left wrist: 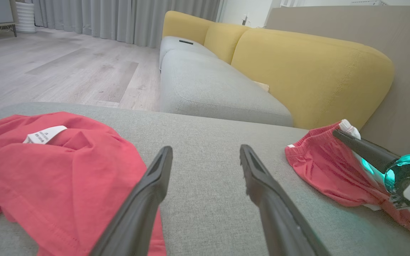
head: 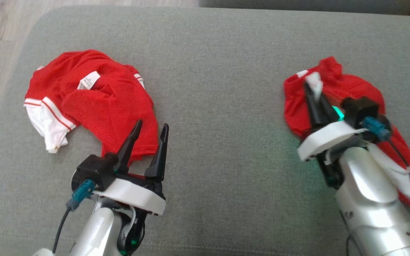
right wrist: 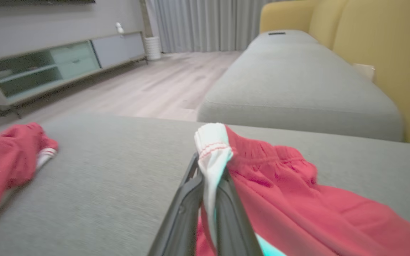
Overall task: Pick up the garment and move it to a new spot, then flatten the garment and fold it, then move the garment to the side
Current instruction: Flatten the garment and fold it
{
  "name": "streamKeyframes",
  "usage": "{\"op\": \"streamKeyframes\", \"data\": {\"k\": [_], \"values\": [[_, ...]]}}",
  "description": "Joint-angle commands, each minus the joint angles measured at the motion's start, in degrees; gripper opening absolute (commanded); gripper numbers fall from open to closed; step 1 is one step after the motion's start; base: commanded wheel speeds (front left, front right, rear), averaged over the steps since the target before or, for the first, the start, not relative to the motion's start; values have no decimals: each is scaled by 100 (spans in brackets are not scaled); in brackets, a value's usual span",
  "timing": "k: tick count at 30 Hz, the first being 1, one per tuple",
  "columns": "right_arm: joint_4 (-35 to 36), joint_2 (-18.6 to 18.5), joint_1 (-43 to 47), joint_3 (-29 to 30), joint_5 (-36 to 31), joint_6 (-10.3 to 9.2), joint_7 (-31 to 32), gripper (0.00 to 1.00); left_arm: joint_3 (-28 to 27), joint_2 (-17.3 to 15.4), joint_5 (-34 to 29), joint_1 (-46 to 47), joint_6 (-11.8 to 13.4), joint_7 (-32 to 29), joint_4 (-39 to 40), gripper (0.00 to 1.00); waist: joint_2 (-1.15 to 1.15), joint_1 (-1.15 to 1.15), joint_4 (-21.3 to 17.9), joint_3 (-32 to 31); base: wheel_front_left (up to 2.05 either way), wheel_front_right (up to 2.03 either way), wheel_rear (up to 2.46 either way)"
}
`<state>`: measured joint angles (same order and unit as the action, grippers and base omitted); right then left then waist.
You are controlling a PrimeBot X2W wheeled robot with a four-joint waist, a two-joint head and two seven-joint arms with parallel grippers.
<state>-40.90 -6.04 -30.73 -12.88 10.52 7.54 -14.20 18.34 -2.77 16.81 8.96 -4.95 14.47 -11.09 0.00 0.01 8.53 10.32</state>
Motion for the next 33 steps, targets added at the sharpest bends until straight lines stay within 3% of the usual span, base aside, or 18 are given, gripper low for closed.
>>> {"op": "streamKeyframes", "data": {"k": [1, 12, 22, 24, 33], "values": [[408, 109, 17, -341, 214, -5, -77, 0, -196, -10, 53, 190, 46, 52, 190, 100, 0, -1, -49, -64, 0, 0, 0], [1247, -99, 669, -2520, 1762, -5, 70, 0, -202, -10, 70, 102, 57, 52, 139, 100, 0, -1, -162, -354, 0, 0, 0], [925, -289, 506, -4021, 2591, -5, 404, 0, -165, -10, 88, 26, 41, 52, 96, 100, 0, -1, -60, -437, 0, 0, 0], [735, -279, 444, -4190, 2635, -5, 379, 100, -162, -10, 92, 21, 43, 52, 85, 100, 0, -1, -41, -437, 0, 0, 0], [266, -298, 291, -4194, 2795, -5, 57, 100, -280, -10, 96, -56, 78, 52, 70, 100, 0, -1, -205, -538, 0, 0, 0]]}}
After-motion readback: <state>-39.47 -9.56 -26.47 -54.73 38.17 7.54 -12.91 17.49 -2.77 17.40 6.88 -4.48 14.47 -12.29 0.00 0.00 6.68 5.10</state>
